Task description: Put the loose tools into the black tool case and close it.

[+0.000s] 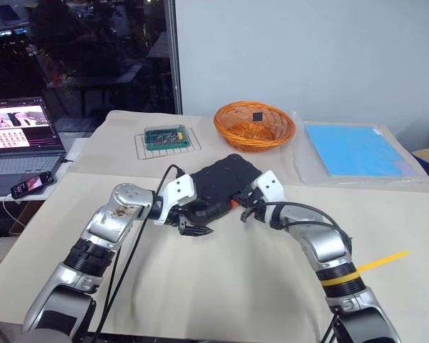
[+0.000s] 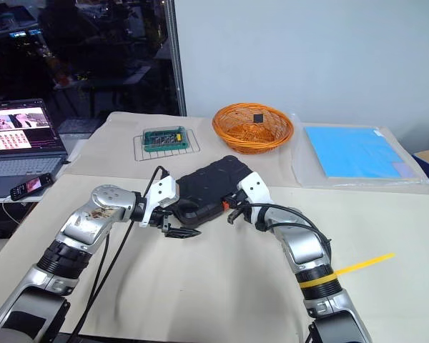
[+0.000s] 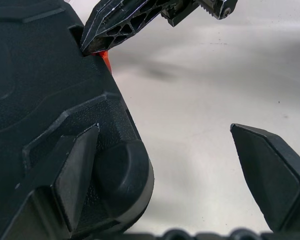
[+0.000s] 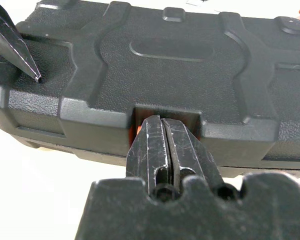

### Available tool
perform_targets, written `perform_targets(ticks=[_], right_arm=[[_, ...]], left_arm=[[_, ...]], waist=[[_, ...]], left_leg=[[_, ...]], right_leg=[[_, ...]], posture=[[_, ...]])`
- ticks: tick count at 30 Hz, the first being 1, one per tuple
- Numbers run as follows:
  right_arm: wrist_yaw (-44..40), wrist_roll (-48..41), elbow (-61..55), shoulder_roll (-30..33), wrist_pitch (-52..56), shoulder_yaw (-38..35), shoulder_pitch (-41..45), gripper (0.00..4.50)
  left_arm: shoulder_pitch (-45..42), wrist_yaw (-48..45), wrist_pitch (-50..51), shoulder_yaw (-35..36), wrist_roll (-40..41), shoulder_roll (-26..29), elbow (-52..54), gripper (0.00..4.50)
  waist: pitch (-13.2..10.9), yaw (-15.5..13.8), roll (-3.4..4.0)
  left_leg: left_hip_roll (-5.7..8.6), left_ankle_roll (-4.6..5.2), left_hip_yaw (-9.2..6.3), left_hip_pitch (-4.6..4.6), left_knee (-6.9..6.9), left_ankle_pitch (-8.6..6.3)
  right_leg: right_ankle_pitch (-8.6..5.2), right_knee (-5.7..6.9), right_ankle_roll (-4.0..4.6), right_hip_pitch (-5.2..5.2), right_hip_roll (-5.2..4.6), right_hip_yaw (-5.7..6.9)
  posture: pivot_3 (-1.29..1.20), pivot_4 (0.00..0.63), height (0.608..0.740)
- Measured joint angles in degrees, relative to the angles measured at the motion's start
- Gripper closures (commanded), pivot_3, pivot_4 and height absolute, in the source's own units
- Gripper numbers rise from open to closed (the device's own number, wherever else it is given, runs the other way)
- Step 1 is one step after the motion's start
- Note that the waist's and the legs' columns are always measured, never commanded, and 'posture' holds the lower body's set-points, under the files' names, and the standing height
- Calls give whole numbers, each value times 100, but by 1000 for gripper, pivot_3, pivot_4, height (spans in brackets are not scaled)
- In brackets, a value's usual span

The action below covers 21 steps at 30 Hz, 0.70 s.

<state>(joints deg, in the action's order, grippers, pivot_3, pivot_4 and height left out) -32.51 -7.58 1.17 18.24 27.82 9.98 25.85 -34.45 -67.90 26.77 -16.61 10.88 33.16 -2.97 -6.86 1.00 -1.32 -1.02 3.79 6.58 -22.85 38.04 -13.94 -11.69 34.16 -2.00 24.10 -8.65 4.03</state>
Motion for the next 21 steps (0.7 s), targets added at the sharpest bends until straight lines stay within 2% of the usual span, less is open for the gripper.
perform_targets(ticks=[1,3,5,6,7,8,11,12,14,16,18,21], right_arm=[[-1,-21,-10,-38,-212,-74,-95,4467],[-60,-272,-215,-107,-540,-355,-366,3909],[-283,-604,-625,-11,-588,-597,-676,3427],[-429,-726,-873,158,-584,-647,-846,3127],[-668,-876,-1225,503,-561,-736,-1114,2744],[-840,-971,-1444,754,-492,-858,-1322,2358],[-1263,-1322,-2084,1475,-300,-1306,-1933,1282],[-1424,-1446,-2328,1727,-236,-1501,-2191,1045],[-1733,-1669,-2708,2193,-181,-2029,-2781,252],[-1941,-1847,-2890,2493,-175,-2624,-3285,113],[-2039,-1975,-3051,2567,-175,-3049,-3624,113],[-2232,-2158,-3268,2567,-200,-3878,-4324,113]], left_arm=[[61,33,-153,88,25,-55,0,0],[288,145,-498,314,182,-307,54,0],[469,244,-443,552,557,-598,194,0],[529,263,-255,639,780,-633,321,0],[600,303,1,816,1042,-629,511,0],[664,376,185,984,1221,-623,636,0],[906,562,640,1376,1663,-465,1196,0],[1060,651,789,1482,1824,-437,1436,0],[1487,835,1042,1736,2097,-336,1904,0],[1916,1023,1243,2003,2296,-171,2248,0],[2222,1165,1355,2195,2463,-70,2552,0],[3113,1289,1397,2554,2633,189,3095,0]], waist=[[-1,-7,0],[-47,-23,26],[-108,-63,28],[-117,-89,28],[-122,-111,29],[-126,-124,30],[-137,-147,32],[-139,-151,32],[-147,-172,27],[-164,-178,15],[-197,-184,8],[-233,-187,28]], left_leg=[[0,0,0,-5,-4,0],[4,-2,1,-35,-5,1],[18,-10,9,-92,-4,9],[18,-12,7,-135,-4,12],[22,34,4,-178,1,48],[23,-8,7,-184,2,70],[21,-4,12,-193,2,50],[23,5,14,-193,4,38],[27,17,14,-191,9,20],[27,26,13,-187,23,9],[20,67,5,-186,55,-39],[18,73,-4,-169,82,-50]], right_leg=[[2,-9,-3,3,-1,1],[11,-14,-14,23,-7,-1],[91,-12,-49,56,-10,-1],[119,-14,-20,97,1,7],[125,-6,-14,129,31,29],[122,-8,-16,133,41,48],[114,-20,-26,116,73,70],[103,-23,-40,110,72,71],[87,-33,-59,97,66,73],[82,-54,-67,81,65,74],[61,-70,-101,72,65,77],[55,-64,-107,49,60,74]], posture=[[0,150,740],[0,150,740],[0,150,740],[0,150,740],[0,150,740],[0,150,740],[0,150,740],[0,150,740],[0,150,740],[0,150,740],[0,150,740],[0,150,740]])
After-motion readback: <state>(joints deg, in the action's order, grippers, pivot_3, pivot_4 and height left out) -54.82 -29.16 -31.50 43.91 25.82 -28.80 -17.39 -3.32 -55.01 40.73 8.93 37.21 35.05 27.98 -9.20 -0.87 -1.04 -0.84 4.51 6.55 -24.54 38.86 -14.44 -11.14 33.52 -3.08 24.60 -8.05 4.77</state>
